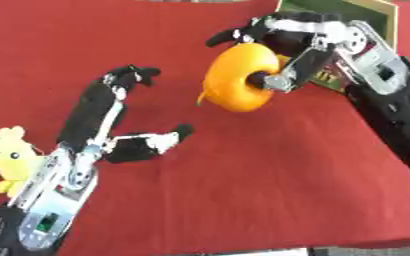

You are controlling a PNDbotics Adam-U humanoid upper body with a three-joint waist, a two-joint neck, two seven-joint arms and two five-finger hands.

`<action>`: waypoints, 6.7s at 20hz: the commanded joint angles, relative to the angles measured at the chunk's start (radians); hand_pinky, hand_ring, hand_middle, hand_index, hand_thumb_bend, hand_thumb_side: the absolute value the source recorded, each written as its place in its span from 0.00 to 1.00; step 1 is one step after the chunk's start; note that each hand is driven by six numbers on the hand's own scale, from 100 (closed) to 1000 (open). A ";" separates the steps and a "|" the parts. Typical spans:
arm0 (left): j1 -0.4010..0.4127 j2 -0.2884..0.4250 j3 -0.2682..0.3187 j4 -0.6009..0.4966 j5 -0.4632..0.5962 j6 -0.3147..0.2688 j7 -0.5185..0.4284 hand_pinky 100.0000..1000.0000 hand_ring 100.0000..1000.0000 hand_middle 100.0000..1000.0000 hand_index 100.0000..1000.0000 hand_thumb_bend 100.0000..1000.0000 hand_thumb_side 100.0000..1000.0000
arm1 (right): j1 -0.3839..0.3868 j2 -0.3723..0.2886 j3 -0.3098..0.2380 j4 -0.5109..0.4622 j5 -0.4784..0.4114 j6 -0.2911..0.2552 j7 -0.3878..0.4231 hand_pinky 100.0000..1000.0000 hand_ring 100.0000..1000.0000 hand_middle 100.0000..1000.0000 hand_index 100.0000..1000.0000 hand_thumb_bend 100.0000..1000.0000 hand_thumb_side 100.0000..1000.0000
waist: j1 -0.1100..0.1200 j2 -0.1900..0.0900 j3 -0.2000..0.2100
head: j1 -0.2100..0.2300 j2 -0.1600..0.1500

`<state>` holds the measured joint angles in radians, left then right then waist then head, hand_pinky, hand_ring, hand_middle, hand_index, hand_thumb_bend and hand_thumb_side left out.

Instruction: Pick up the objects with one hand, pass them to the other hand, and then place them into the box on the other side of the table.

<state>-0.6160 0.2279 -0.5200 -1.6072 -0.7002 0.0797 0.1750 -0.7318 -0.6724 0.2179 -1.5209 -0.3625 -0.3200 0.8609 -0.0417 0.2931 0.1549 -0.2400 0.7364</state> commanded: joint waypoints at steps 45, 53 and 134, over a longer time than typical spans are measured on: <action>0.065 0.160 0.110 -0.393 0.064 0.115 -0.061 0.61 0.68 0.57 0.78 0.56 0.57 | 0.070 -0.473 -0.393 0.848 -0.021 -0.465 -0.495 0.82 1.00 0.24 0.41 0.00 0.00 | -0.005 0.029 0.132 | -0.201 -0.146; 0.064 0.157 0.110 -0.393 0.064 0.110 -0.058 0.61 0.68 0.57 0.78 0.56 0.57 | 0.036 -0.454 -0.374 0.895 0.067 -0.491 -0.558 0.81 1.00 0.24 0.41 0.00 0.00 | -0.001 0.034 0.143 | -0.213 -0.144; 0.102 0.240 0.195 -0.393 0.067 0.159 -0.027 0.62 0.65 0.57 0.79 0.57 0.55 | 0.343 -0.348 -0.553 -0.262 -0.718 0.037 -0.436 0.95 1.00 0.80 0.96 0.00 0.45 | 0.008 -0.048 0.075 | -0.024 -0.031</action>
<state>-0.5070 0.4385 -0.3410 -1.9793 -0.6345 0.2306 0.1491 -0.3830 -0.9976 -0.3165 -1.7553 -1.0630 -0.2937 0.4187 -0.0347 0.2678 0.2286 -0.2762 0.6973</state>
